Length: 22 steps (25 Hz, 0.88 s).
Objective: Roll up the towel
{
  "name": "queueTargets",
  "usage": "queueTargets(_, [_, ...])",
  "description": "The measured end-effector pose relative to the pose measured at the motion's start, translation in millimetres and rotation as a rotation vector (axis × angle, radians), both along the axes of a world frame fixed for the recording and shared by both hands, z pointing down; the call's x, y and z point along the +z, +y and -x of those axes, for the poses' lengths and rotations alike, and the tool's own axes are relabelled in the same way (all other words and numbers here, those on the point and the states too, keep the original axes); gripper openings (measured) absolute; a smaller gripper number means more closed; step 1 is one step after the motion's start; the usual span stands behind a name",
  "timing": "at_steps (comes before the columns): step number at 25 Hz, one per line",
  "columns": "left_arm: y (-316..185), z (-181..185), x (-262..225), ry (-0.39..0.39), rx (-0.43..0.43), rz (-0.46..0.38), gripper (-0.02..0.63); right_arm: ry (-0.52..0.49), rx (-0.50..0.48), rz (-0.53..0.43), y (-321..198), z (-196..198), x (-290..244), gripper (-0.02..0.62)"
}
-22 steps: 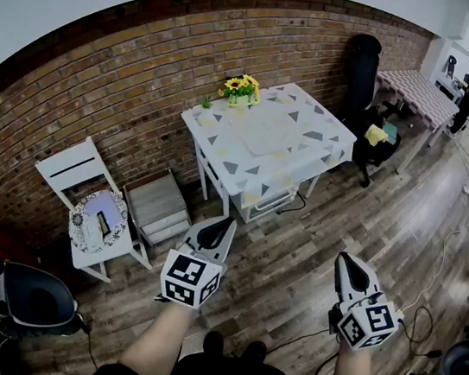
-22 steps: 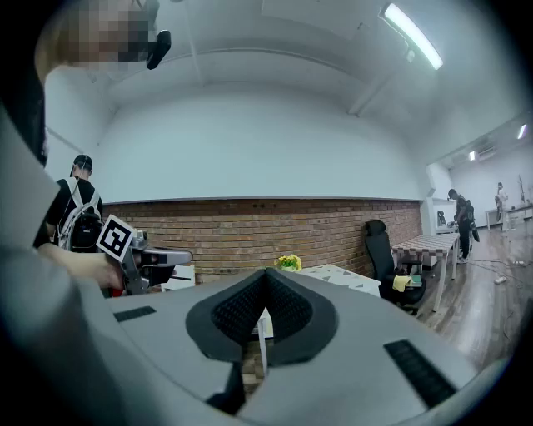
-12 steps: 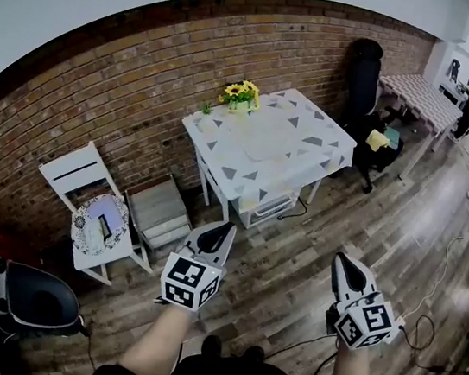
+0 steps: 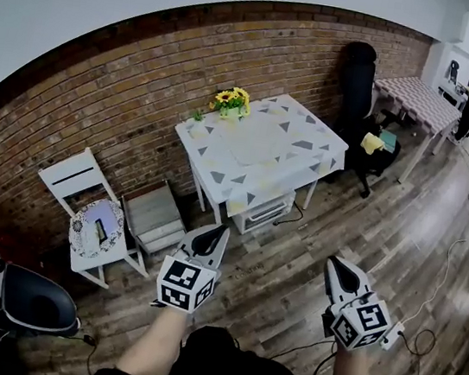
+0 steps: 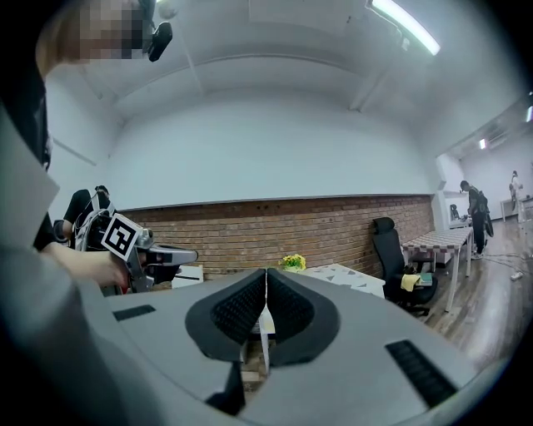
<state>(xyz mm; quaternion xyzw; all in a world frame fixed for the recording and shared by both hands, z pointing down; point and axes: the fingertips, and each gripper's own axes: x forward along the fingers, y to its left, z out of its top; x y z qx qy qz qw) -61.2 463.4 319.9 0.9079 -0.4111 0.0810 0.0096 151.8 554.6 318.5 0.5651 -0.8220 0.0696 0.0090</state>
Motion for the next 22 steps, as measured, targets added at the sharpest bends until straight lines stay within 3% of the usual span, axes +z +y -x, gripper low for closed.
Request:
queueTargets(10, [-48, -16, 8, 0.001, 0.009, 0.021, 0.020, 0.005, -0.035, 0.014, -50, -7, 2, 0.015])
queueTargets(22, [-205, -16, 43, 0.003, 0.044, 0.090, 0.020, 0.031, -0.026, 0.120, -206, 3, 30, 0.015])
